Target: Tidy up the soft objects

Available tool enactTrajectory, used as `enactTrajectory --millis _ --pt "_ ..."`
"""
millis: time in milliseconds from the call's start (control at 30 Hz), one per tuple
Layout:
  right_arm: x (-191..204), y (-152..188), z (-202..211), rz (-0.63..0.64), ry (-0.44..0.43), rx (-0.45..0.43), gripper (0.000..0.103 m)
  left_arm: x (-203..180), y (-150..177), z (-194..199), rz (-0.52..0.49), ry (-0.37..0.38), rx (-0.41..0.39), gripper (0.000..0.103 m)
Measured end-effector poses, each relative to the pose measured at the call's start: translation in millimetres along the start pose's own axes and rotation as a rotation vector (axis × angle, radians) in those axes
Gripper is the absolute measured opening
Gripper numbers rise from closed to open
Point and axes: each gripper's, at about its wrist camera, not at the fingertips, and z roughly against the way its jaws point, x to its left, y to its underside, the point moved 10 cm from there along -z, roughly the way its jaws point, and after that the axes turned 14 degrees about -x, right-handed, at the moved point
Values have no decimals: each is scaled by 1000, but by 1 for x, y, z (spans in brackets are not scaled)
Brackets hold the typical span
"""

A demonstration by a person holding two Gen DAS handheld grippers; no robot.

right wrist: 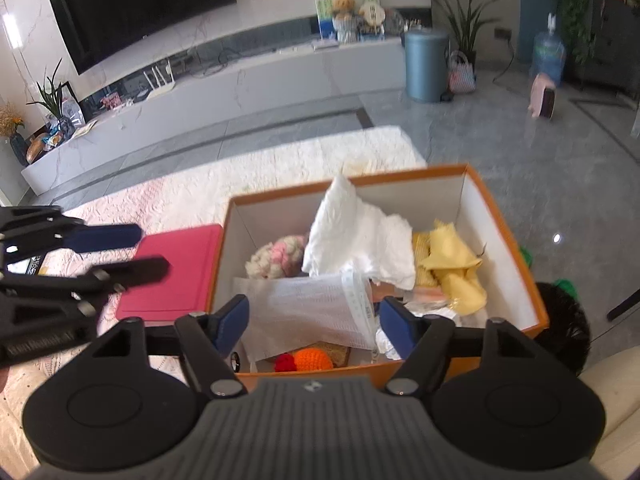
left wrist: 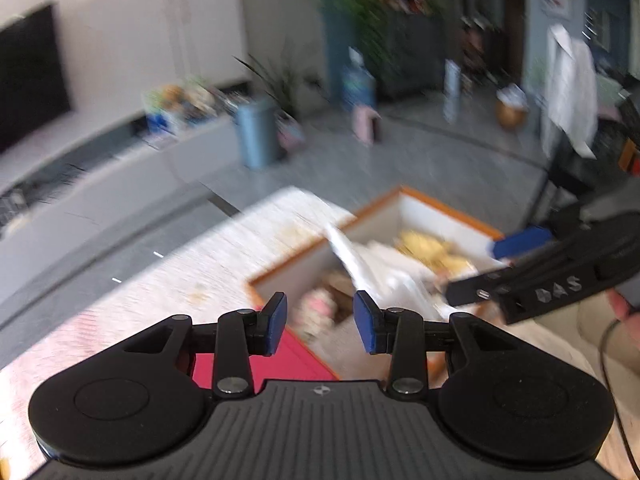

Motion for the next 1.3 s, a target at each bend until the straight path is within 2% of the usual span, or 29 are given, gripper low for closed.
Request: enactTrajectory --millis 100,200,233,367,400,467,500,567,700,833,1067,1300 --pt "9 -8 22 41 27 -47 79 13 -11 26 25 -83 -78 58" --pt "17 -12 43 84 81 -105 82 26 -16 50 60 -159 -128 60" --pt "20 -12 49 95 95 -122 84 30 -16 56 75 -183 -137 61" --pt "32 -2 72 114 123 -167 89 43 -5 81 146 -270 -170 76" --pt "35 1 77 116 133 -179 90 45 -1 87 156 -291 -181 77" --pt "41 9 86 119 146 -210 92 48 7 96 160 -336 -190 79" --pt "44 13 89 118 151 -221 93 50 13 101 155 -361 -188 85" --pt "51 21 94 108 159 -247 94 51 21 108 145 -398 -179 88" --pt "60 37 102 103 191 -308 98 48 38 118 137 -408 -159 89" --pt "68 54 96 94 205 -333 98 50 57 114 204 -414 -122 91" --pt "72 85 73 80 232 -269 98 47 96 103 223 -423 -18 91" --pt "73 93 69 80 239 -258 98 41 114 104 227 -416 8 91"
